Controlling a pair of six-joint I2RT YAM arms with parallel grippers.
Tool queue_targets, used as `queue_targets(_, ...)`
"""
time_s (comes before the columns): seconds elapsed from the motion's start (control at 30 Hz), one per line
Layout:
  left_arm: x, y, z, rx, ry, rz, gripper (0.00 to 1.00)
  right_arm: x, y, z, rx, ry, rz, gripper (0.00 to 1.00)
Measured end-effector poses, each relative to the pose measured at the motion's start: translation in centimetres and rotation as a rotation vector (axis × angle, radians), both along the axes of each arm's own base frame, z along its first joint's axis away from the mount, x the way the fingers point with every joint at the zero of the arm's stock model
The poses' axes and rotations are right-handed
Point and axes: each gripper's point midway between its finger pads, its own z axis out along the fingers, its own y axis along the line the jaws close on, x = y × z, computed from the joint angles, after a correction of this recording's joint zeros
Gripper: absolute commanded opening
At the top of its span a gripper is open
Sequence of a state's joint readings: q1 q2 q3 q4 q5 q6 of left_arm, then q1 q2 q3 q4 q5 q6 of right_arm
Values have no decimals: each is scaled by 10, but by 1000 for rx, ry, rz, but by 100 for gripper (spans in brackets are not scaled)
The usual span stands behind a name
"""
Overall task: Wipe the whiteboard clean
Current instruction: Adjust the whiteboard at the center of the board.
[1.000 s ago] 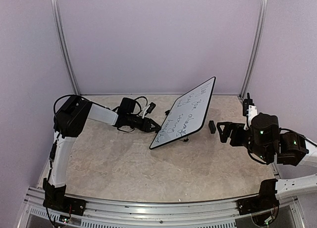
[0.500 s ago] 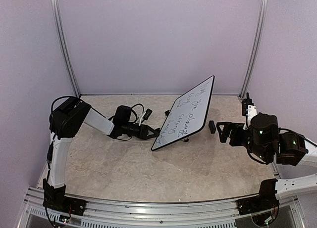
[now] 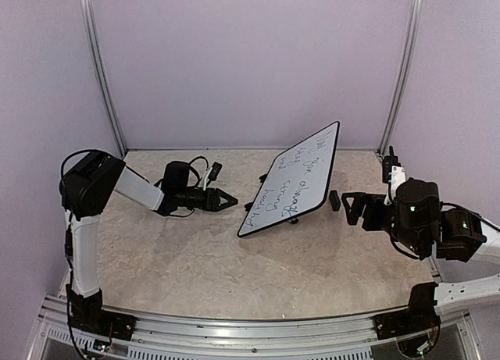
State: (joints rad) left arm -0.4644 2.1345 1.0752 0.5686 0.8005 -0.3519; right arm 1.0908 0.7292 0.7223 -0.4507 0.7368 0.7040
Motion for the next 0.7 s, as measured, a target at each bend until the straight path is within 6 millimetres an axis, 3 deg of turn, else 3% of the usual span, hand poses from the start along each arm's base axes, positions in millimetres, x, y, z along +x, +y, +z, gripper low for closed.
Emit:
queue_targets(0.13,23,-2,22,-21,-40,21,46,1,1,-1,-5,3,0,99)
queue_targets(0.27,53,-21,57,-63,-120,18,45,1,3,-2,-8,4,1,100)
queue_targets(0.37,66,-34,65,-78,-143,12,42,1,2,-2,-6,4,1,100)
queue_targets(0.5,71,-40,43,-64,-92,13,40,-1,0,1,11,0,2,99)
queue_targets(0.7,65,-40,-12,-12,37,17,35,-3,-3,0,20,-2,5,99)
